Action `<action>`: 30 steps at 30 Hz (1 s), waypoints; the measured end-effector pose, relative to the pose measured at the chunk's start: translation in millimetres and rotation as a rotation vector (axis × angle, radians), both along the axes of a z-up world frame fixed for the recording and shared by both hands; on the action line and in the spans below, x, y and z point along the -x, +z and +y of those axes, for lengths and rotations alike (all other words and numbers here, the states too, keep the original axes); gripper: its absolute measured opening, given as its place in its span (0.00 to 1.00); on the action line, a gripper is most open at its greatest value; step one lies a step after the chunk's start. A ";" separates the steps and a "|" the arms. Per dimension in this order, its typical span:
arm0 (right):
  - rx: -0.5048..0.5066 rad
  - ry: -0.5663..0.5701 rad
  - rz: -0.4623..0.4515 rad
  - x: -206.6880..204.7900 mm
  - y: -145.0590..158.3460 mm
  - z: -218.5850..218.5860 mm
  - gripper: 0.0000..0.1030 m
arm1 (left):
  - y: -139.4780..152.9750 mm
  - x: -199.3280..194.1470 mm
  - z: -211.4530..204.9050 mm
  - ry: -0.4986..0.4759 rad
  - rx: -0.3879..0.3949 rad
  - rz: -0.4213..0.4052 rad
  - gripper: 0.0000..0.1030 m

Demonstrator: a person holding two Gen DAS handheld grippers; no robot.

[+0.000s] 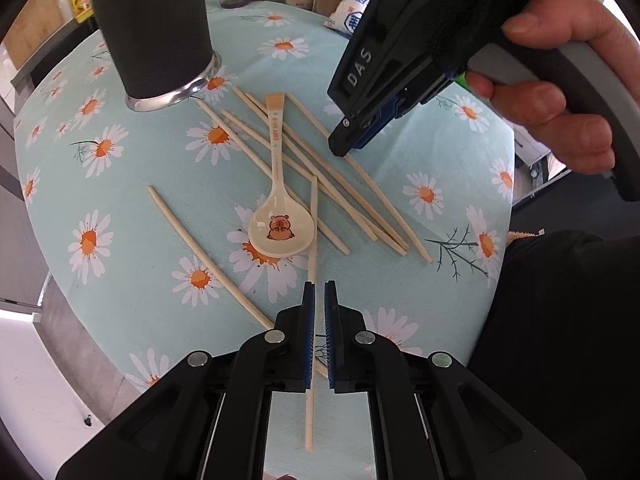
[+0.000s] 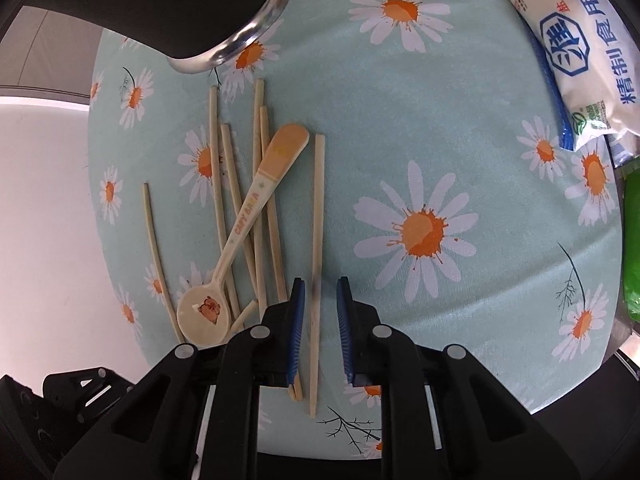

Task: Organize utensils
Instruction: 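Close the left gripper on one chopstick while the right grasps another chopstick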

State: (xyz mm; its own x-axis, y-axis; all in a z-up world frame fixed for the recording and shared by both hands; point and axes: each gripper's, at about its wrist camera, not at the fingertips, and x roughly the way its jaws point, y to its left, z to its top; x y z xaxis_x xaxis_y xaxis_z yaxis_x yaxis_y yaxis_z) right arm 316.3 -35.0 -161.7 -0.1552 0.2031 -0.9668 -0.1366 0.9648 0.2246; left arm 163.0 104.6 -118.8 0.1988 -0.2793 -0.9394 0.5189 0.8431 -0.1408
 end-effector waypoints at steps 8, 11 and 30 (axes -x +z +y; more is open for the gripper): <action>0.056 0.016 -0.015 -0.5 -1.3 8.5 0.19 | 1.9 0.8 11.1 0.022 0.010 -0.008 0.05; 0.079 0.016 -0.029 4.0 -3.0 16.0 0.16 | 2.1 -1.2 9.9 0.026 0.026 0.004 0.05; 0.014 -0.026 -0.020 17.7 -6.2 -7.4 0.05 | -20.9 -8.1 -10.2 -0.031 -0.054 0.069 0.38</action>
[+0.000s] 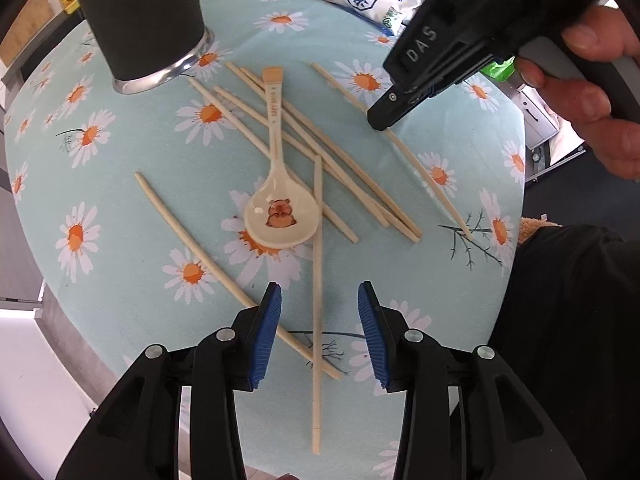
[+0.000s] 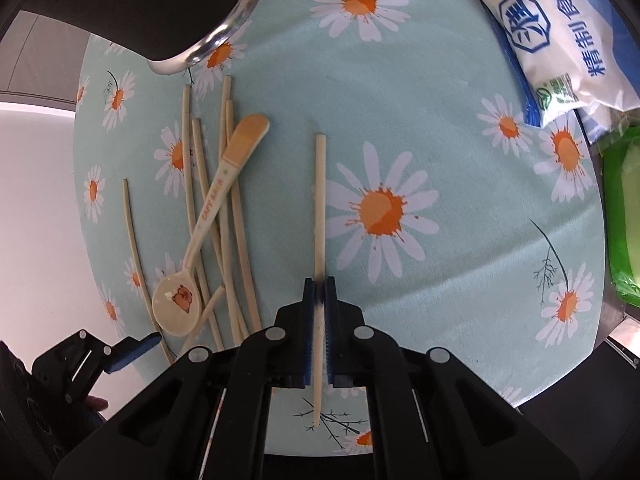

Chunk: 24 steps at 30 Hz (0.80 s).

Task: Organize utensils
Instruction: 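Close the left gripper on one chopstick while the right grasps another chopstick, then lift both held chopsticks upright toward the black holder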

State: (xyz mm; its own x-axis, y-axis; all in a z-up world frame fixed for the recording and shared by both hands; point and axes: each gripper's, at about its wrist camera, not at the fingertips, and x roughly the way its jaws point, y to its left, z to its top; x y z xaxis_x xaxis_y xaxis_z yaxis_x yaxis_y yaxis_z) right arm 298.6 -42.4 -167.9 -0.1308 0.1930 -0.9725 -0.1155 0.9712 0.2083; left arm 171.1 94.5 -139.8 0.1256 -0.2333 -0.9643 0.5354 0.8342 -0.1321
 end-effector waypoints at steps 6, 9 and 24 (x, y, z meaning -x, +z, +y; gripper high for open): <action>-0.036 -0.019 0.006 3.9 -4.4 -23.9 0.05 | -7.8 -6.3 -7.2 -0.013 -0.037 0.023 0.20; -0.053 -0.016 0.007 0.2 2.5 -36.5 0.05 | -11.5 -10.1 -14.8 -0.021 -0.063 0.030 0.15; -0.118 0.015 0.017 -9.4 18.8 -65.7 0.05 | -15.1 -18.5 -44.2 -0.002 -0.134 0.079 0.04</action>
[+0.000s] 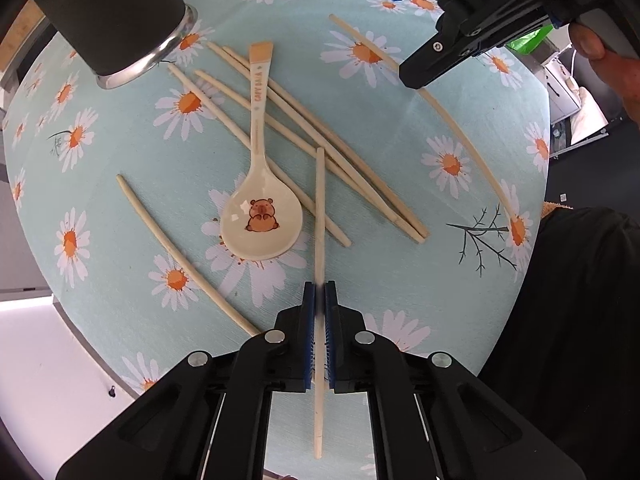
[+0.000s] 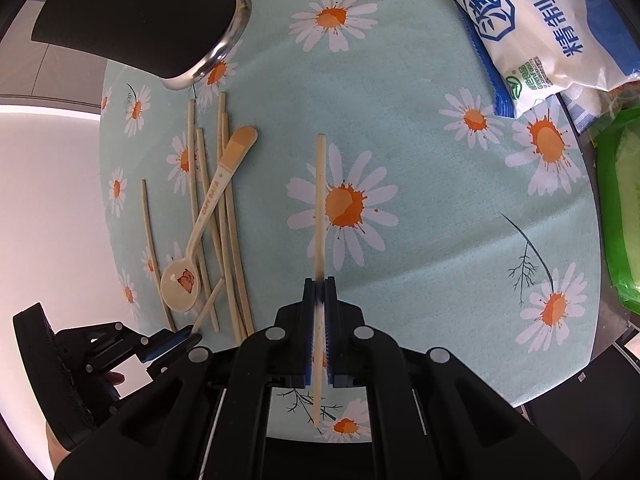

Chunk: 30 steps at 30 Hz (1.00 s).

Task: Organize utensils
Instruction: 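Lift both held chopsticks upright toward the black holder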

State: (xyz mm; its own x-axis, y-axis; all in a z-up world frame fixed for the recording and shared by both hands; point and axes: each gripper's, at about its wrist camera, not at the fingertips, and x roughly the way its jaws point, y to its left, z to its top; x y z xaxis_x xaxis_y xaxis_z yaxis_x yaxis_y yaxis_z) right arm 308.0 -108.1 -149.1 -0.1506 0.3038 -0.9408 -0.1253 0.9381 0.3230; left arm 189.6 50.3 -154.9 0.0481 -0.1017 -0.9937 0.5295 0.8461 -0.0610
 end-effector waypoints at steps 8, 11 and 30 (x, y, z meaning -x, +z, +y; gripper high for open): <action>-0.032 0.069 -0.020 -3.4 11.4 -3.3 0.05 | 20.0 7.3 -8.2 0.068 0.006 -0.026 0.04; -0.045 0.097 -0.020 -3.7 13.6 -5.1 0.05 | 30.6 10.5 -13.5 0.096 0.023 -0.042 0.04; -0.232 0.248 -0.258 -20.9 85.7 -0.7 0.05 | 105.3 -6.7 13.8 0.491 0.227 -0.322 0.04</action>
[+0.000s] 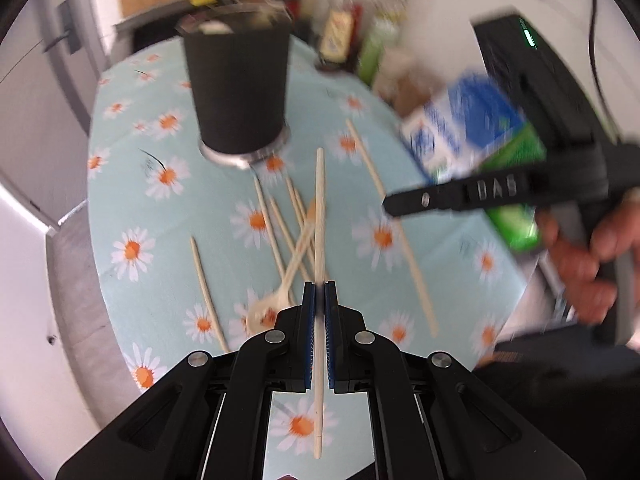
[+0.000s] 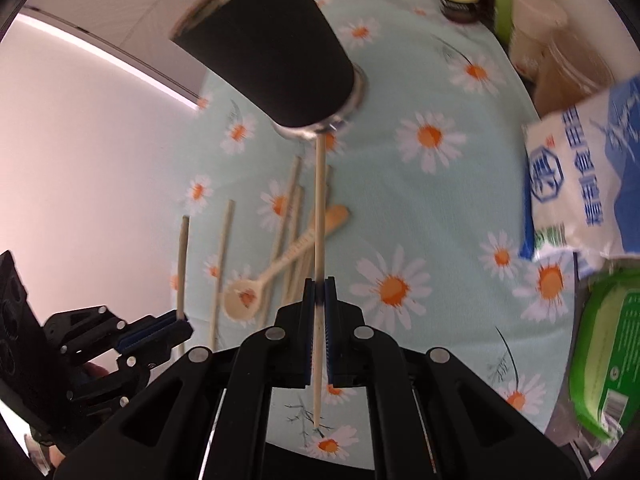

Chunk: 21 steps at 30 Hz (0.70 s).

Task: Organize utensils
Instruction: 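Lift both held chopsticks upright toward the black holder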

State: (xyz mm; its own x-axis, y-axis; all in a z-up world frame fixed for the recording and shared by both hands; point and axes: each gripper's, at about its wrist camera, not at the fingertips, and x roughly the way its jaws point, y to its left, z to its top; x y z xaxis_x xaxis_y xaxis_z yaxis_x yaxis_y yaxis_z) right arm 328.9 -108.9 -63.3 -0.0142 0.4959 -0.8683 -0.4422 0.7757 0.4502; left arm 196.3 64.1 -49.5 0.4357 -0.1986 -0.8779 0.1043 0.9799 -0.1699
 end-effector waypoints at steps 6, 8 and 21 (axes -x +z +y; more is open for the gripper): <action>-0.098 0.039 -0.058 -6.7 23.7 6.4 0.05 | 24.9 -7.7 12.1 0.152 0.059 -0.122 0.04; -0.132 0.064 -0.106 -8.3 35.2 10.9 0.05 | 34.0 -10.9 15.5 0.189 0.073 -0.167 0.04; -0.345 0.059 -0.474 -32.2 95.1 37.1 0.06 | 79.7 -48.3 42.8 0.337 0.166 -0.410 0.04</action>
